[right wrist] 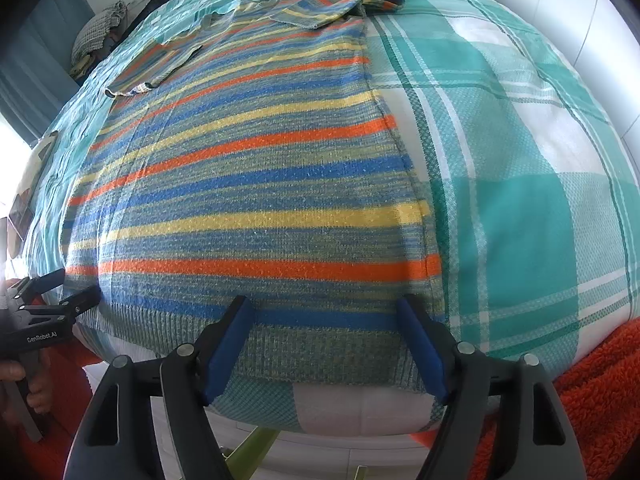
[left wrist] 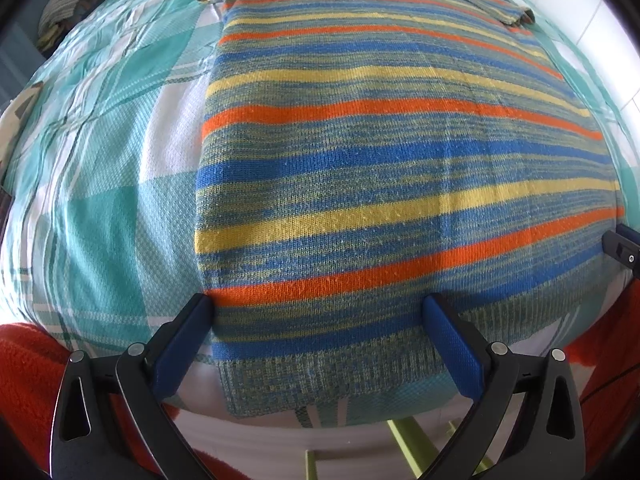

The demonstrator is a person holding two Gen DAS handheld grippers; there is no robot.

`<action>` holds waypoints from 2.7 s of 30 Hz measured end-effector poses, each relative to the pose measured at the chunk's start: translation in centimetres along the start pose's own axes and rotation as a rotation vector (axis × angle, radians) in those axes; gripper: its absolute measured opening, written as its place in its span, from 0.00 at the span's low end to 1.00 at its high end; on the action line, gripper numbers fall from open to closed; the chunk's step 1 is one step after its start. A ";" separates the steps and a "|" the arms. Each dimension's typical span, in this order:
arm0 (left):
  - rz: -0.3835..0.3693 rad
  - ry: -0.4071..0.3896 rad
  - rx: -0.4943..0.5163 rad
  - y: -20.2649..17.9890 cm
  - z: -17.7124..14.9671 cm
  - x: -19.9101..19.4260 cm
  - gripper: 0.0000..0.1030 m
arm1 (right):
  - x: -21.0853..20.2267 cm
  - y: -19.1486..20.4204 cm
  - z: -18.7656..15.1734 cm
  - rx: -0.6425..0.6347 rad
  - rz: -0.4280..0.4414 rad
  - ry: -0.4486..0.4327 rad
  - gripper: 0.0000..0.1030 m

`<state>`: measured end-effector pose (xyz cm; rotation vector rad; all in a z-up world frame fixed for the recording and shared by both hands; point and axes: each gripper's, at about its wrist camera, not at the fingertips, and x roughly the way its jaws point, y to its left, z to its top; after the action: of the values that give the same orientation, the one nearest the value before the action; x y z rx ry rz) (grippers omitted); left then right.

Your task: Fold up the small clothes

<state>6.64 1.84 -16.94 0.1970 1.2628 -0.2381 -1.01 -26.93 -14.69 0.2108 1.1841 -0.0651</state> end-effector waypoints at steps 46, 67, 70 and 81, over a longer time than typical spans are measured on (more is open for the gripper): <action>0.053 -0.328 -0.420 10.1 -2.2 -8.1 0.99 | -6.3 0.9 15.9 -0.379 -0.128 -0.254 0.74; 0.055 -0.221 -0.473 10.6 -2.1 -4.9 0.99 | 0.4 -20.3 31.7 0.219 -0.088 -0.299 0.05; 0.069 -0.218 -0.443 9.8 -1.9 -4.8 0.99 | 1.9 -23.5 29.7 0.327 -0.035 -0.238 0.05; 0.093 -0.197 -0.425 9.3 -1.9 -4.2 0.99 | 4.2 -25.4 27.1 0.462 0.172 -0.258 0.18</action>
<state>6.31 11.61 -13.34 -0.1308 1.0774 0.0918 21.21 -56.85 -12.09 0.6897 0.8768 -0.2086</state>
